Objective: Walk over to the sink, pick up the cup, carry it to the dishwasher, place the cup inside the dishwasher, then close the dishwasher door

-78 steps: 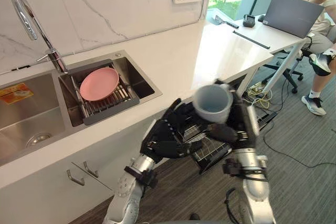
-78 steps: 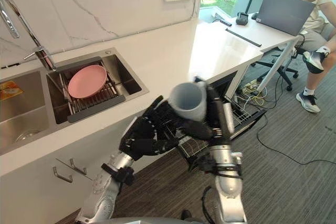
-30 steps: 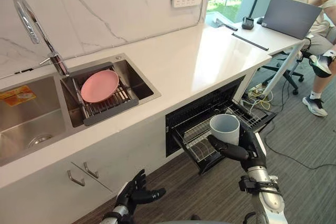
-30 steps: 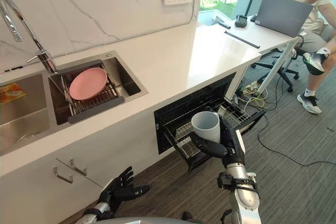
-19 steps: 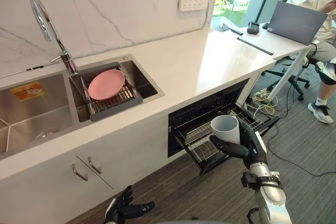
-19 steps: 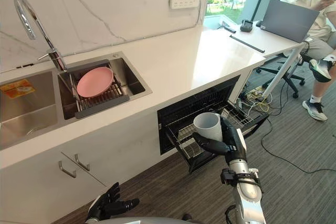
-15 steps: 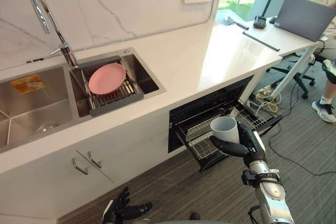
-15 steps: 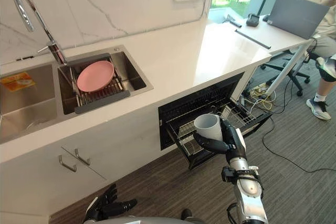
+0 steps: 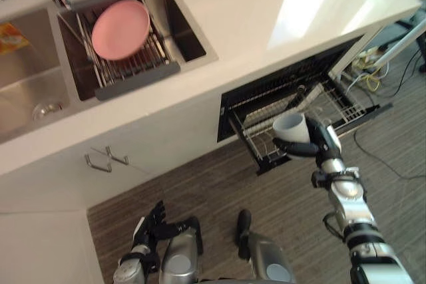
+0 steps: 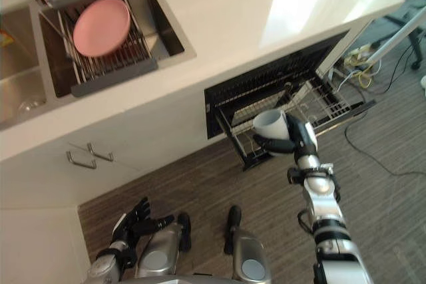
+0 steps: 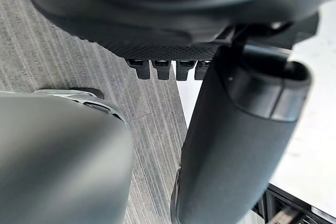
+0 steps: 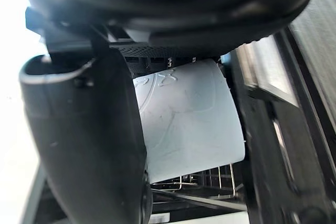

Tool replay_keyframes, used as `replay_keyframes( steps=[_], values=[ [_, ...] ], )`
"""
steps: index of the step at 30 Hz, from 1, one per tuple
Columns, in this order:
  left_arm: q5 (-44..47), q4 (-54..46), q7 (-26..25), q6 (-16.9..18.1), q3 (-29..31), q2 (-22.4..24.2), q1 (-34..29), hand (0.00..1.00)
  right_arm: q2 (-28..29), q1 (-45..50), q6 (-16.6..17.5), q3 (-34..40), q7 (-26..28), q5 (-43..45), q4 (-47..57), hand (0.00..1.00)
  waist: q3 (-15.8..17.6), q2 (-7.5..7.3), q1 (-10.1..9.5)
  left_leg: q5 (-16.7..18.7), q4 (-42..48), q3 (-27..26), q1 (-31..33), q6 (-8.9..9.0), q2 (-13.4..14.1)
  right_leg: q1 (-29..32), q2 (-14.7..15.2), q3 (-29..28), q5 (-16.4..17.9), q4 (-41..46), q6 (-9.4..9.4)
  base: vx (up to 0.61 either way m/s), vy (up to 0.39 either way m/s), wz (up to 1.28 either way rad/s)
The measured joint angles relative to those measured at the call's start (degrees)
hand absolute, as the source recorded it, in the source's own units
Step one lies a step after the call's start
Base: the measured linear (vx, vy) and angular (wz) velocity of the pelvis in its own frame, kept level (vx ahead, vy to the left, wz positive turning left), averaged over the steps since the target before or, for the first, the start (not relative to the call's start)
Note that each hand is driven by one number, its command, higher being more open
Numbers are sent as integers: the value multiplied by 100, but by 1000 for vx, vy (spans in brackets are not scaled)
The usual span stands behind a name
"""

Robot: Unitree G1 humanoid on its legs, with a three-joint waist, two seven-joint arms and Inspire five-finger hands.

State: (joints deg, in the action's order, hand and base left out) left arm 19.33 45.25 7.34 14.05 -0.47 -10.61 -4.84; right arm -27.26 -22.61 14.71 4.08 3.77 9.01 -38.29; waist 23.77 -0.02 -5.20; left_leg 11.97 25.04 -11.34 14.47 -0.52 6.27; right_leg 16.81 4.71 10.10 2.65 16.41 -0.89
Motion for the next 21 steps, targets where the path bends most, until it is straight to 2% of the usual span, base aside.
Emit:
replay_keyframes(
  steps=[3, 11, 15, 21],
  values=[
    [173, 0, -32, 58, -10, 48, 209, 100, -184, -458, 17, -14, 31, 5, -92, 0, 187, 12, -71, 121, 381, 18, 432, 4, 65, 462, 141, 267, 124, 481, 31, -46, -17, -1],
    [410, -8, -101, 165, -101, 287, 512, 100, -179, -766, -33, -474, 320, 21, -40, 0, 208, 5, -221, 536, 1243, 210, 1088, 162, 345, 1105, 240, 691, 681, 1537, 187, 29, -66, 2],
    [443, -13, -102, 178, -93, 283, 633, 100, -118, -1026, -192, -701, 374, 88, -14, 0, 209, 3, -266, 647, 1507, 275, 1358, 227, 474, 1330, 277, 956, 802, 1804, 264, 23, -61, -2],
    [557, -12, -103, 177, -91, 336, 760, 100, 229, -1355, -514, -933, 226, 109, -214, 0, 211, 0, -329, 650, 1627, 391, 1594, 231, 480, 1481, 329, 1087, 853, 1933, 313, -13, -21, 7]
  ],
)
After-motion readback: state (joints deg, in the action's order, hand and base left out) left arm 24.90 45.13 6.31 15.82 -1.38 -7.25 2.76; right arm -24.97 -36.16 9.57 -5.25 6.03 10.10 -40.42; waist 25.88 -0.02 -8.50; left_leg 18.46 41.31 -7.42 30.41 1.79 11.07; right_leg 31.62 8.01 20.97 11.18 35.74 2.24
